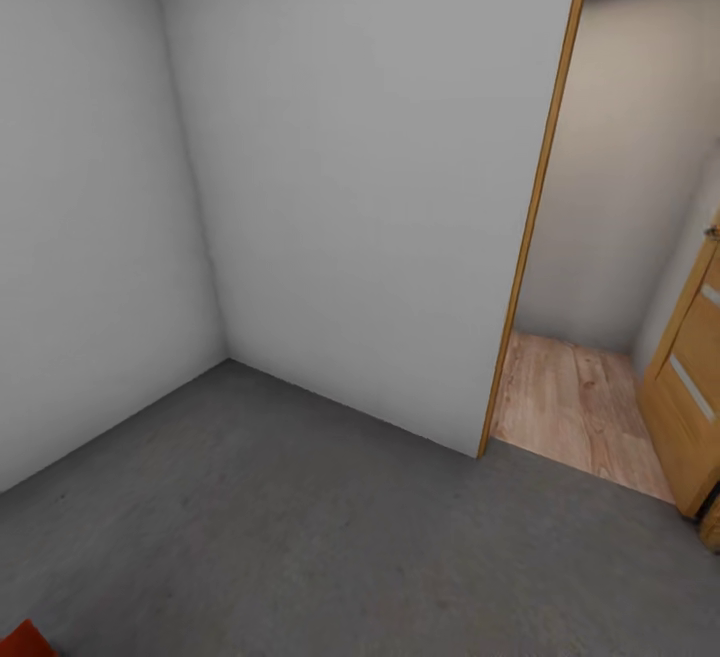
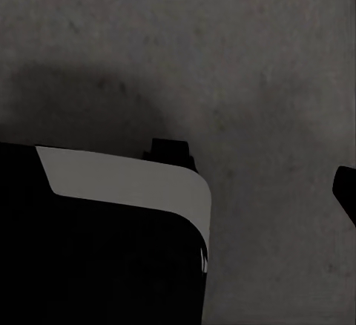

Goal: Move the two storage containers from the living room to the garage. In the garage, place one container on the floor and stack the other container on top of it (either order is fine).

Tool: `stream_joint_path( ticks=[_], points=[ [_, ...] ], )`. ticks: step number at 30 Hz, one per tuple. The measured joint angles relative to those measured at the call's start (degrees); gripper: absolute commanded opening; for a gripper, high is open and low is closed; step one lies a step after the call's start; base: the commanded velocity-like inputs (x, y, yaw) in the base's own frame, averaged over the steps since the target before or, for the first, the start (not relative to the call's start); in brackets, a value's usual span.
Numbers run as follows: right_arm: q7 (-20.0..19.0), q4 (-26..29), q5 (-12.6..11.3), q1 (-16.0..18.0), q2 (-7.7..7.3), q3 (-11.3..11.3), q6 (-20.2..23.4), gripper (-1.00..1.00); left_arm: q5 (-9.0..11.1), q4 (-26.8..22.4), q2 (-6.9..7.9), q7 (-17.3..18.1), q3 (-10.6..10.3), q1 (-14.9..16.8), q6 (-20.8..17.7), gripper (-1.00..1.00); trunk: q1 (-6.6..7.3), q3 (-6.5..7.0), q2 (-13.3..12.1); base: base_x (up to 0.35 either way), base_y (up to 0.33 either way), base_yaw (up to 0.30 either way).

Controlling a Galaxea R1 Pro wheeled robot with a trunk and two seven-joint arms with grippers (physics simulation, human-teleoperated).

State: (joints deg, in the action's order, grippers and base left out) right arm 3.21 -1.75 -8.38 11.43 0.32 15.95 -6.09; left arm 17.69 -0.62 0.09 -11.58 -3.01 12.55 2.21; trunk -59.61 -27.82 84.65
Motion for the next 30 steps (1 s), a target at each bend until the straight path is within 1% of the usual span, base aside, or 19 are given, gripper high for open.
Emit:
stream_joint_path(
  ticks=[9, 15, 22, 26, 30],
  points=[
    [0.1, 0.0, 0.0, 0.0, -0.08, 0.0, -0.1, 1.0, 0.1, 0.0, 0.0, 0.0, 0.1, 0.0, 0.0, 1.0, 0.0, 0.61, 0.0, 0.0, 0.0, -0.215],
    [0.1, 0.0, 0.0, 0.0, -0.07, 0.0, -0.5, 1.0, 0.4, -0.1, -0.59, 0.1, 0.5, 0.0, 0.0, 1.0, 0.0, 0.99, 0.0, 0.0, 0.0, -0.168],
    [-0.2, 0.0, 0.0, 0.0, -0.07, 0.0, -0.1, 1.0, 0.5, 0.0, -0.86, 0.1, 0.6, 0.0, 0.0, 1.0, 0.0, 1.46, 0.0, 0.0, 0.0, -0.148],
    [-0.3, 0.0, 0.0, 0.0, -0.08, 0.0, 0.0, 1.0, 0.6, 0.2, -1.59, 0.2, 0.6, 0.0, 0.0, 1.0, 0.0, 1.73, 0.0, 0.0, 0.0, -0.177],
    [-0.3, 0.0, 0.0, 0.0, -0.2, 0.0, 0.0, 1.0, 0.7, 0.3, -1.84, 0.2, 0.6, 0.0, 0.0, 1.0, 0.0, 1.94, 0.0, 0.0, 0.0, -0.236]
  ],
)
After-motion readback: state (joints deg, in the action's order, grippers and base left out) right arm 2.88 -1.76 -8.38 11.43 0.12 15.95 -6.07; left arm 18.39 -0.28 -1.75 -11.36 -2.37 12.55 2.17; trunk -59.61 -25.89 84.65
